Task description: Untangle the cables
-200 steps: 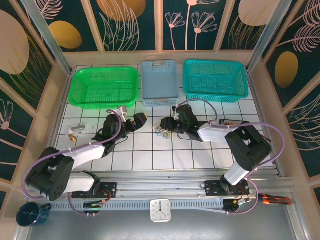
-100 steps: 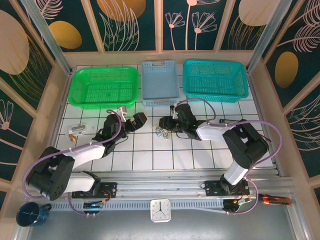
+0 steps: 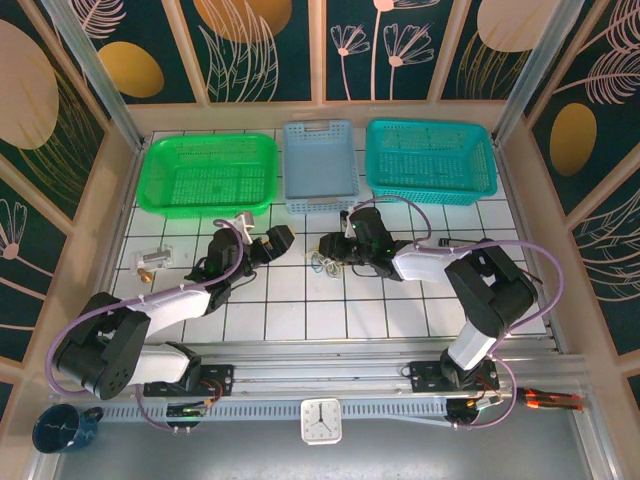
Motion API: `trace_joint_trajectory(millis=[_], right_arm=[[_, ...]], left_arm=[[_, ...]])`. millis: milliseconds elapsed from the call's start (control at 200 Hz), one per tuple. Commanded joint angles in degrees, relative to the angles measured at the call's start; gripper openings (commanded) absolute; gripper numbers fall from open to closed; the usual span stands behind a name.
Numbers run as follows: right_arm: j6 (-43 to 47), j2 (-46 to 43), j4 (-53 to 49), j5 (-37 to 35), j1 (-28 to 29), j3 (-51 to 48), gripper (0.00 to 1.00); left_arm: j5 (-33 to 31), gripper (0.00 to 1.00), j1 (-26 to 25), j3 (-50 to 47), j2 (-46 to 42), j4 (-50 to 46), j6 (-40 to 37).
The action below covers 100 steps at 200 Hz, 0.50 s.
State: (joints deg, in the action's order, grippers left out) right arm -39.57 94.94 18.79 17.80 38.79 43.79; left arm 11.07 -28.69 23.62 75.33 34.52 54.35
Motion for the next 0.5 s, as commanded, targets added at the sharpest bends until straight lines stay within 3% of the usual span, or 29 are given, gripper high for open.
trace_joint_trajectory(millis=[0,205,495], right_arm=[[-0.5,0.4,2.1,0.7,0.4,1.4,0.25],[-0.9,1.2,2.9,1.2,0.4,1.2,0.22],[-1.2,2.5,3.3,1.1,0.5,1.4,0.28]], left_arm=[[-0.8,0.99,-0.3,-0.4,0.3,2.7,0.8],[-0.9,0.99,-0.3,-0.5,0.2,2.8,0.9],[-1.0,0.99,-0.3,-0.8,0.1,3.0,1.0]])
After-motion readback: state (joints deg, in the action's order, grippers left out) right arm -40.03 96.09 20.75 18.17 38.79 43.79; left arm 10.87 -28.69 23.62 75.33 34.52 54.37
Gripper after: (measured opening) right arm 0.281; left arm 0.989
